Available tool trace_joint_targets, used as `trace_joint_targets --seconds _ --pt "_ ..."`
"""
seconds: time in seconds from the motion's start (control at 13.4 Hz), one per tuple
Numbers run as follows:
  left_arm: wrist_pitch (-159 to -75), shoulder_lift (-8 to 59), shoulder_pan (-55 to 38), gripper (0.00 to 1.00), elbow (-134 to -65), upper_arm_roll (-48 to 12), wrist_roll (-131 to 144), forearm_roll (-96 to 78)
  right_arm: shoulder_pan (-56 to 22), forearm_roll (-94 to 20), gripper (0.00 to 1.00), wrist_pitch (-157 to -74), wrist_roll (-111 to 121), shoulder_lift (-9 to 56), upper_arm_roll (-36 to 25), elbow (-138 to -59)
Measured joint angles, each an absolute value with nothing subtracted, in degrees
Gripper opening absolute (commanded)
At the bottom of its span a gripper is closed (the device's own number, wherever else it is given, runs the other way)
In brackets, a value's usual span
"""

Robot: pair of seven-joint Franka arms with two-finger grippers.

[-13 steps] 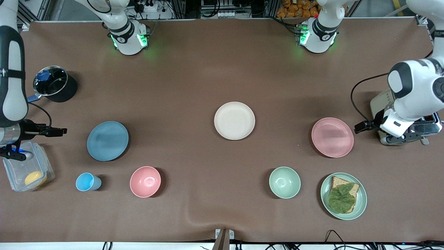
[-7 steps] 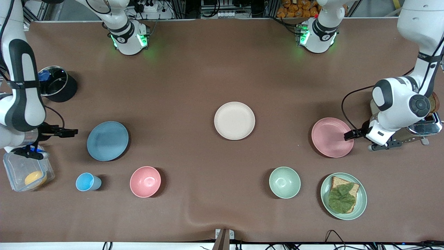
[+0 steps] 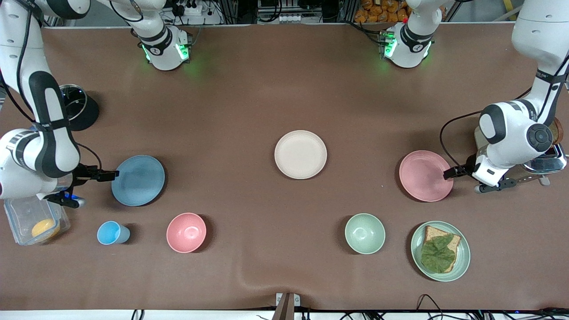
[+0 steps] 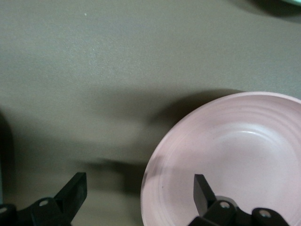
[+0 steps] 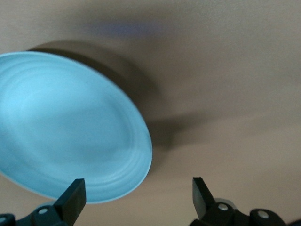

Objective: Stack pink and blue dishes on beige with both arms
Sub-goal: 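Grasp the pink plate with the left gripper while the right gripper grasps the blue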

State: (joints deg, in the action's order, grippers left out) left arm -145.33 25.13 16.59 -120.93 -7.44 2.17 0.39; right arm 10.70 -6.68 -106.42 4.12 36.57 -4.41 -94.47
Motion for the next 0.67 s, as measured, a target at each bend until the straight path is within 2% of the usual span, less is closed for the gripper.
trace_joint_targets --seconds 0.07,0.3,0.37,0.45,0.52,0.67 --pt "-145.4 25.32 16.59 0.82 -120.93 -7.5 2.17 0.39 10.74 -6.7 1.0 -107.05 4.31 37.23 -4.41 -94.47" --pt "-145.43 25.94 16.59 0.67 -120.93 -7.53 2.16 0.39 10.67 -6.74 1.0 -108.32 4.9 38.31 -4.35 -94.47" --pt "-145.44 26.11 16.59 0.59 -120.93 -7.53 2.16 0.39 10.67 -6.74 1.0 -108.56 5.26 38.64 -4.35 -94.47" --pt "-145.46 26.22 16.58 0.44 -120.93 -7.54 2.16 0.39 10.67 -6.75 1.0 -108.94 5.45 39.02 -4.35 -94.48" --pt "-145.5 26.27 16.59 0.25 -120.92 -7.55 2.16 0.39 10.67 -6.76 1.0 -109.9 5.6 39.67 -4.35 -94.5" --pt "-145.54 26.3 16.58 0.02 -120.92 -7.58 2.16 0.39 10.64 -6.78 1.0 -112.17 5.88 41.39 -4.28 -94.53"
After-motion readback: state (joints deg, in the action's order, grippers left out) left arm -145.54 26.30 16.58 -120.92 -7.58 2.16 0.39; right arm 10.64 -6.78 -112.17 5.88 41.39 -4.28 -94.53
